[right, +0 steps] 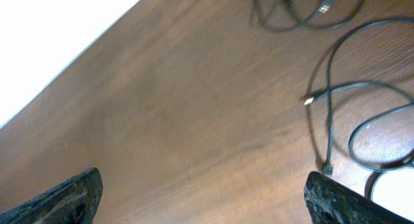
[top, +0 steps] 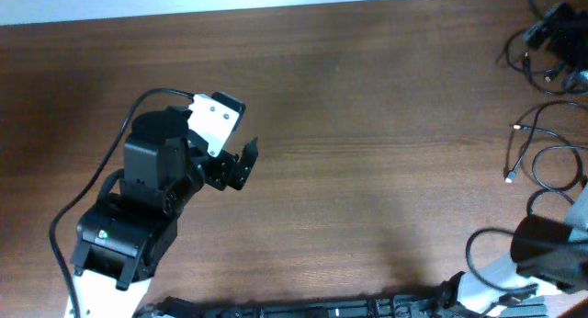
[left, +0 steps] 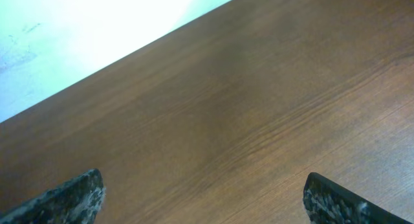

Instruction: Untangle cables

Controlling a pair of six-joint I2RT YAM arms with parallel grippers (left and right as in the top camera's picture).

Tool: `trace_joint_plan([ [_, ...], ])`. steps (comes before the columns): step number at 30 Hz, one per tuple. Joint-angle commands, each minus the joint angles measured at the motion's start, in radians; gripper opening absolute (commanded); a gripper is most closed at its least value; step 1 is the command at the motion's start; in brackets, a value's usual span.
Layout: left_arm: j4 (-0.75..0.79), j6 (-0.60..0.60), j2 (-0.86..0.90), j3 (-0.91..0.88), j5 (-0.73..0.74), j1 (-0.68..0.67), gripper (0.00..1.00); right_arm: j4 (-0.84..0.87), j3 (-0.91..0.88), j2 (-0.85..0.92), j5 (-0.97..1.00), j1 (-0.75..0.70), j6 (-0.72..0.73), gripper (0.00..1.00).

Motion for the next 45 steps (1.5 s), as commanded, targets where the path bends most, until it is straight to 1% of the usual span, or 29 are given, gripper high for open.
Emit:
trace_joint_plan([
  [1, 0.003, 0.015, 0.0, 0.005, 0.011, 0.006, 0.99, -0.095, 0.008, -0.067, -0.005, 0.098, -0.038, 1.0],
  [3, 0.003, 0.015, 0.0, 0.005, 0.011, 0.006, 0.99, -0.172, 0.007, -0.07, -0.005, 0.166, -0.038, 0.99],
  [5, 0.003, 0.015, 0.0, 0.005, 0.011, 0.006, 0.99, -0.214, 0.007, -0.067, -0.005, 0.217, -0.038, 0.99],
  [9, 0.003, 0.015, 0.0, 0.005, 0.011, 0.006, 0.99, -0.222, 0.007, -0.067, -0.005, 0.303, -0.038, 0.99],
  [12, 0.003, 0.015, 0.0, 0.005, 0.011, 0.006, 0.99, -0.222, 0.007, -0.067, -0.005, 0.32, -0.037, 0.99],
  [36, 0.003, 0.015, 0.0, 0.005, 0.011, 0.006, 0.99, -0.221, 0.007, -0.08, -0.005, 0.322, -0.034, 0.99],
  [37, 0.003, 0.015, 0.0, 0.005, 0.011, 0.006, 0.99, -0.219, 0.007, -0.093, -0.005, 0.328, -0.034, 0.99],
  [41, 0.003, 0.015, 0.0, 0.005, 0.011, 0.006, 0.99, -0.09, 0.007, -0.184, 0.068, 0.396, -0.034, 0.99],
  [45, 0.003, 0.015, 0.0, 0.005, 0.011, 0.006, 0.99, -0.061, 0.007, -0.271, 0.163, 0.507, -0.034, 0.99],
])
